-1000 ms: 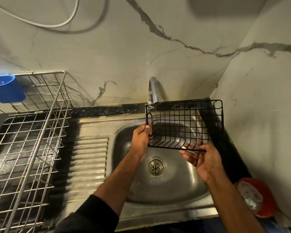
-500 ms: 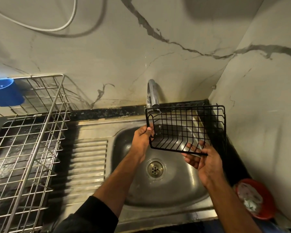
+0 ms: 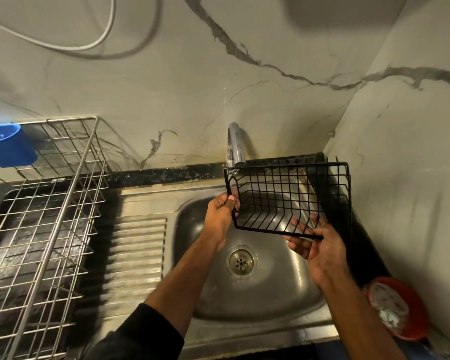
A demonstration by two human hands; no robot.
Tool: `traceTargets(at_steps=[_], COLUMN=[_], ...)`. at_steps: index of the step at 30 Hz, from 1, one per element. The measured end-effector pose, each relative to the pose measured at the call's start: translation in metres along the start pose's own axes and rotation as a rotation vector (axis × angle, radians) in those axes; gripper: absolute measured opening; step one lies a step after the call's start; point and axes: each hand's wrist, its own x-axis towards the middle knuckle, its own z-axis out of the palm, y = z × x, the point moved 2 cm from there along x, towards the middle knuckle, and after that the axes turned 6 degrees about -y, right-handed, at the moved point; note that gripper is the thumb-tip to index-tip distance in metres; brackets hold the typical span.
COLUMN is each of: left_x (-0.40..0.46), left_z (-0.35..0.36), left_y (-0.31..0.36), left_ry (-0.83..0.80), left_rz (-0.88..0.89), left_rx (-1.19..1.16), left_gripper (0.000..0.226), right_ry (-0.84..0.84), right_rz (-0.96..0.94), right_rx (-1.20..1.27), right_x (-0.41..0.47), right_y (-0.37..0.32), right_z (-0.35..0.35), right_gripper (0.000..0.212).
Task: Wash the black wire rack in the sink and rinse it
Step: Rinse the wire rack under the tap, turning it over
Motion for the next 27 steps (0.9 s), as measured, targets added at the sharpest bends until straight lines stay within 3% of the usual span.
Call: traceTargets(at_steps=[7, 11, 14, 19, 27], left_x=[0.002, 0.010, 0.016, 0.021, 0.010], left_z=[-0.004, -0.013, -0.017, -0.019, -0.025], left_y=[0.006, 0.017, 0.022, 0.013, 0.000], left_ry=[0.034, 0.083, 0.124, 0.212, 0.306], left_rz=[0.023, -0.012, -0.046, 0.031, 0.074], left_rx=[-0.031, -0.031, -0.001, 0.078, 0.049], left_gripper=[0.018, 0.033, 0.022, 0.022, 0.021], right_ry=[-0.013, -0.035, -0.049, 0.060, 0.150], right_rz=[0.018, 0.039, 0.052, 0.090, -0.049], right_rx=[-0.034, -0.059, -0.002, 0.083, -0.027], right_x=[0.003, 0.006, 0.007, 0.013, 0.018], right_y=[0.008, 0.016, 0.018, 0.014, -0.003], right_z=[-0.003, -0.004, -0.002, -0.002, -0.002], right_gripper=[0.040, 0.042, 0.034, 0.033, 0.015])
